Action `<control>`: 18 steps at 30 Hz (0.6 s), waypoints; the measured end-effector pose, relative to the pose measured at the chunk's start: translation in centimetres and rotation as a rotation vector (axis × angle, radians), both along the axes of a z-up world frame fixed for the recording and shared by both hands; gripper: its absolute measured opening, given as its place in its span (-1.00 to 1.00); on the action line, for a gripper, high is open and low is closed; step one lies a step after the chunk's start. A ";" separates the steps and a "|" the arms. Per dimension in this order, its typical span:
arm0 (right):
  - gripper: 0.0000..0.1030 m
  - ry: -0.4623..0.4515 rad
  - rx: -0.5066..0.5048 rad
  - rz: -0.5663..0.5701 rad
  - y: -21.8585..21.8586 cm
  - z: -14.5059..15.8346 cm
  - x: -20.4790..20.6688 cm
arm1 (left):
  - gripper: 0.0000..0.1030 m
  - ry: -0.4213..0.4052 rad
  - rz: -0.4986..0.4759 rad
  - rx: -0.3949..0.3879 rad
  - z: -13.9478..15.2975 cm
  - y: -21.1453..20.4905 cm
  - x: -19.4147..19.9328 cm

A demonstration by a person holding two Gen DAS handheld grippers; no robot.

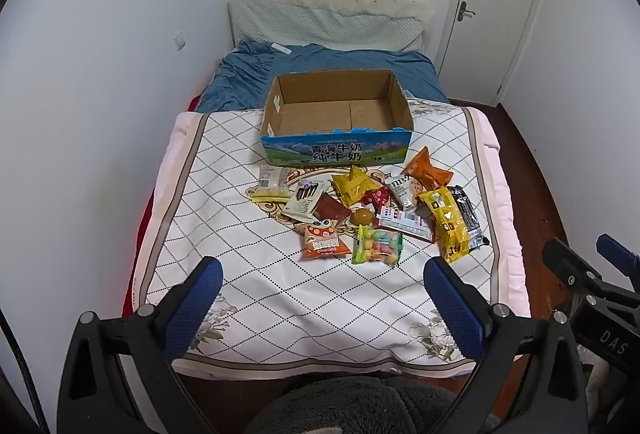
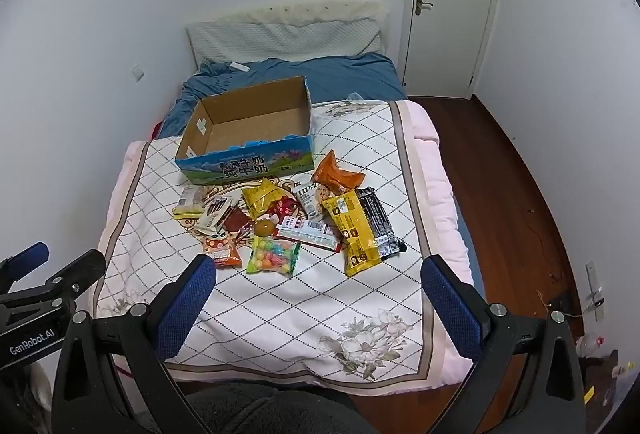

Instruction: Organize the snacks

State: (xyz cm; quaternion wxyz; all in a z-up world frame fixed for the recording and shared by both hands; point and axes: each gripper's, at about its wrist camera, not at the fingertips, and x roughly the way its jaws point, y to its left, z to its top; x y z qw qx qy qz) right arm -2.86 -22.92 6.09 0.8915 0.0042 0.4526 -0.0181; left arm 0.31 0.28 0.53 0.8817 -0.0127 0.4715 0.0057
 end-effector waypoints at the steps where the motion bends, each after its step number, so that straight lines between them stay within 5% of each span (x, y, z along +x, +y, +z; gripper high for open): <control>1: 1.00 -0.001 -0.001 0.002 0.0 -0.1 0.0 | 1.00 0.000 0.000 0.000 0.0 0.0 0.0; 18: 1.00 0.002 0.003 0.006 0.4 -0.2 -0.3 | 1.00 -0.004 -0.004 0.003 0.5 0.7 -0.4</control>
